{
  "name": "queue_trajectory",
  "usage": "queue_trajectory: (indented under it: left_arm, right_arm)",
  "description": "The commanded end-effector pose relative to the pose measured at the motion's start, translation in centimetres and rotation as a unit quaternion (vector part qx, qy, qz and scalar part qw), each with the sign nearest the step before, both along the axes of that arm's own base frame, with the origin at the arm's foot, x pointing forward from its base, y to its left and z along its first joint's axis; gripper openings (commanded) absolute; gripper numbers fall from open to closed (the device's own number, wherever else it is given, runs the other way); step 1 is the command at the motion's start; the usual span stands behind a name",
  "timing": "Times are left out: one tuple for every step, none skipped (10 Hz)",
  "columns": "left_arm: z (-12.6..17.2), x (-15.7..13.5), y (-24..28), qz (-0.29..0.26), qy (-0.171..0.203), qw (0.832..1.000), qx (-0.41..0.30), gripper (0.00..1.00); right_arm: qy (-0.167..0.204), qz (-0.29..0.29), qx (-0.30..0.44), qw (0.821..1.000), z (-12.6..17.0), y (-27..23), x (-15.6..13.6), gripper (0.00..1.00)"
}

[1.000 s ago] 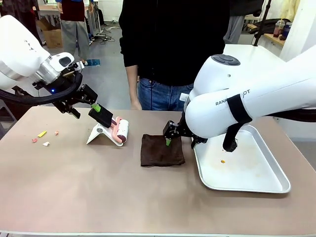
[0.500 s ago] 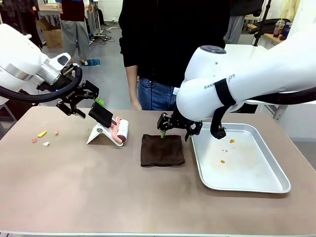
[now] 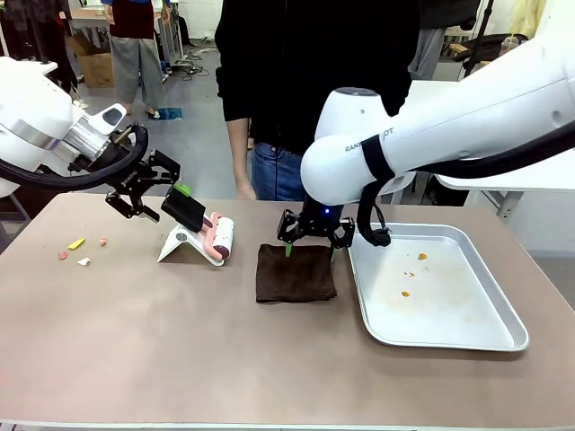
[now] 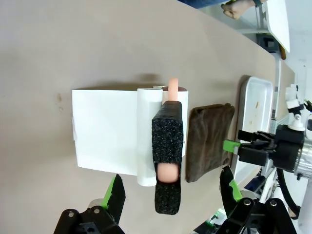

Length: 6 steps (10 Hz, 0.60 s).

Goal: Clean the surface of the table.
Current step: Hold the Lint Roller with your left hand and the towel with your right hand.

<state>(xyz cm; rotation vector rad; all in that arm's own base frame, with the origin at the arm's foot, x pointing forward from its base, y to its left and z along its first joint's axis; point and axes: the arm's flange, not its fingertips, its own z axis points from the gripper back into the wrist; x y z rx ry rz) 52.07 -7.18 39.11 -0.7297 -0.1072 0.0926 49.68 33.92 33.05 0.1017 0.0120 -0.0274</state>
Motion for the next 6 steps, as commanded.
queue_trajectory:
  left_arm:
    - [0.1,0.4,-0.1,-0.01,-0.01,1.0,-0.019,1.0]
    - [0.0,0.4,-0.1,-0.014,-0.009,1.0,-0.018,1.0]
    - [0.0,0.4,-0.1,-0.012,-0.008,1.0,-0.017,1.0]
    - [-0.2,0.4,-0.2,-0.01,-0.006,1.0,-0.015,1.0]
    - [-0.2,0.4,-0.2,-0.008,-0.006,1.0,-0.013,1.0]
    - [-0.1,0.4,-0.4,-0.007,-0.008,1.0,-0.013,1.0]
  right_arm:
    - [-0.001,-0.021,-0.062,0.998,-0.5,1.5,0.8,1.0]
    - [-0.008,-0.038,-0.088,0.995,-0.9,1.3,0.4,1.0]
    - [-0.003,-0.039,-0.091,0.995,-1.2,0.9,0.0,1.0]
    - [0.004,-0.048,-0.093,0.994,-1.5,0.4,-0.2,1.0]
    - [0.011,-0.047,-0.09,0.995,-1.8,0.1,-0.4,1.0]
    - [0.016,-0.049,-0.087,0.995,-2.2,-0.1,-0.5,1.0]
